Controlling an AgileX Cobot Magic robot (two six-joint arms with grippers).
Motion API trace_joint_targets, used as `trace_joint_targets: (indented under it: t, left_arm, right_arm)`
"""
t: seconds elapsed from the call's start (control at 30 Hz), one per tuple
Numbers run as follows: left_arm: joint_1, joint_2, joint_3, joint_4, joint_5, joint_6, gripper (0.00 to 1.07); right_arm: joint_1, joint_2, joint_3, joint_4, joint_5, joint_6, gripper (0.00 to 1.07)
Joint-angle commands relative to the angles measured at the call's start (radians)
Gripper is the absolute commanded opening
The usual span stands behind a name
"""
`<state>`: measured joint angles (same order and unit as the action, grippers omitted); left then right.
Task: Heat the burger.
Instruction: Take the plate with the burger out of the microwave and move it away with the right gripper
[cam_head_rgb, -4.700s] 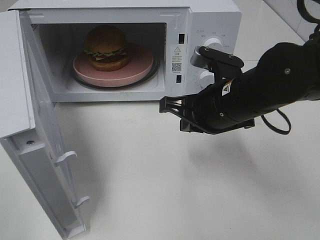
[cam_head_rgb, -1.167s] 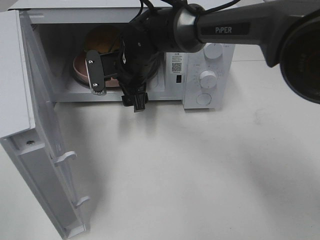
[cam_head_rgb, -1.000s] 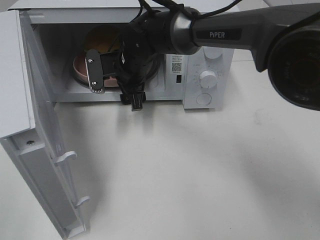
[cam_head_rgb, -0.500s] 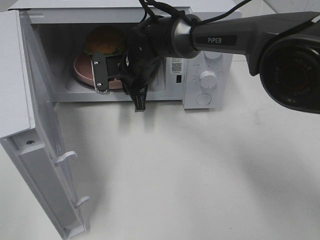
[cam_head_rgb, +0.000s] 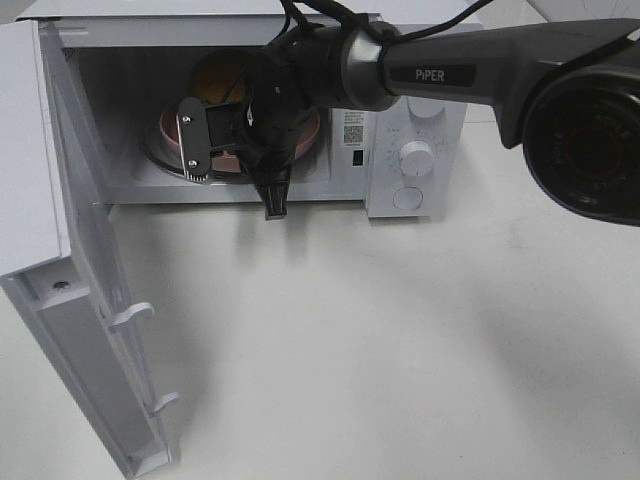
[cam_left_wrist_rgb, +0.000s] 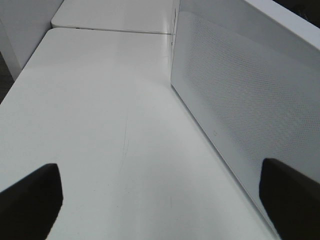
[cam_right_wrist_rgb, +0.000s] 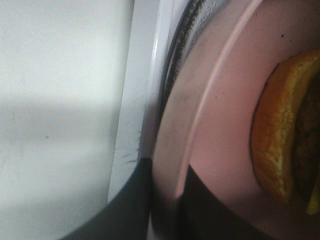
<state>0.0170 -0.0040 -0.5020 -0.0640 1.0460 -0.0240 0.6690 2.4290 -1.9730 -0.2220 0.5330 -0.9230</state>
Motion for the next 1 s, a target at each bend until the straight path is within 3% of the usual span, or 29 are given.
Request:
trace_joint_targets:
  t: [0.03,0.23,0.4,0.5,0.57,0.83,0.93,1.0]
  left_arm:
    - [0.001,-0.021,0.001,-0.004,-0.009,0.001,1.0]
    - [0.001,-0.021,0.001,-0.004,-0.009,0.001,1.0]
    - [0.001,-0.021,0.001,-0.004,-0.009,0.001,1.0]
    - [0.001,-0.021,0.001,-0.004,-0.009,0.001,1.0]
    - [0.001,-0.021,0.001,-0.004,-0.009,0.001,1.0]
    - [0.001,-0.021,0.001,-0.004,-0.009,0.001,1.0]
    - [0.001,-0.021,0.001,-0.004,-0.009,0.001,1.0]
    - [0.001,-0.021,0.001,-0.004,-0.009,0.001,1.0]
  right_arm:
    - [0.009,-0.023,0.005,0.028,0.038,0.009,0.0]
    - [0.022,-0.061,0.016,0.023,0.048,0.017,0.0]
    - [0.034,-0.118,0.09,-0.004,-0.014,0.02,0.0]
    - [0.041,-0.152,0.171,-0.017,-0.062,0.02,0.0]
    - [0.045,-0.207,0.283,-0.031,-0.151,0.02,0.0]
    - [0.057,-0.321,0.494,-0.066,-0.355,0.02,0.0]
    - [0.057,-0.334,0.521,-0.075,-0.38,0.02,0.0]
    - [0.057,-0.387,0.619,-0.08,-0.46,0.02,0.0]
